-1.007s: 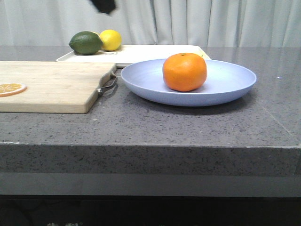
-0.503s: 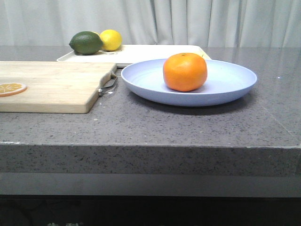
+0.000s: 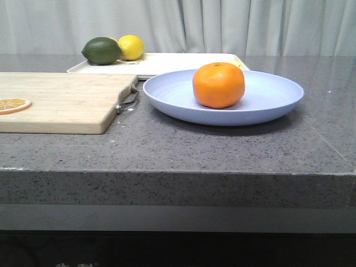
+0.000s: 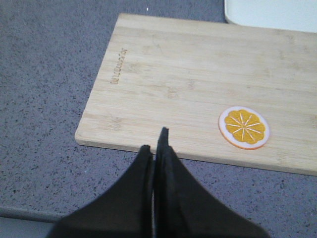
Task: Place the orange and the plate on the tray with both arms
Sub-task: 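Open the left gripper and raise it away from the plate, then lower the right gripper to the blue plate's rim and grip it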
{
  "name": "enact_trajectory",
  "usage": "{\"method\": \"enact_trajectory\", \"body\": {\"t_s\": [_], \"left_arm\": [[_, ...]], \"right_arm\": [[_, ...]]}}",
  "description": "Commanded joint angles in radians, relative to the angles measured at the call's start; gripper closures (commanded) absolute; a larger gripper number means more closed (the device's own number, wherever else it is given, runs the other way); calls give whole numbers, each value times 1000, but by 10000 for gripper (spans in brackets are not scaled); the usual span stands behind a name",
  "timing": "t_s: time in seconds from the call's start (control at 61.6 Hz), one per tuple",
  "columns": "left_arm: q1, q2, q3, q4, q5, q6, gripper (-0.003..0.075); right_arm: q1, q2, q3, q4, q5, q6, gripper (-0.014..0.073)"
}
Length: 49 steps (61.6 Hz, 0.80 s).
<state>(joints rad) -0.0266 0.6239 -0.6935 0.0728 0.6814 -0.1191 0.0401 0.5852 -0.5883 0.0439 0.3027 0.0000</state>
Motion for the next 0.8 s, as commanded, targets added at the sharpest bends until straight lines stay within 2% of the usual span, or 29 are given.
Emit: {"method": "enact_trajectory", "body": {"t_s": [0.0, 0.179, 0.39, 0.666, 0.779], "left_arm": [[1, -130, 53, -4, -123, 1, 738], [1, -357, 169, -4, -146, 1, 738], [1, -528, 237, -4, -150, 1, 738], [1, -554, 242, -4, -150, 1, 738], [1, -554, 242, -4, -150, 1, 738]], "right_arm": [[-5, 38, -35, 4, -88, -6, -61], [-5, 133, -47, 20, -78, -6, -61], [-5, 320, -137, 130, -17, -7, -61], [75, 731, -424, 241, 151, -8, -60], [89, 869, -537, 244, 201, -8, -60]]}}
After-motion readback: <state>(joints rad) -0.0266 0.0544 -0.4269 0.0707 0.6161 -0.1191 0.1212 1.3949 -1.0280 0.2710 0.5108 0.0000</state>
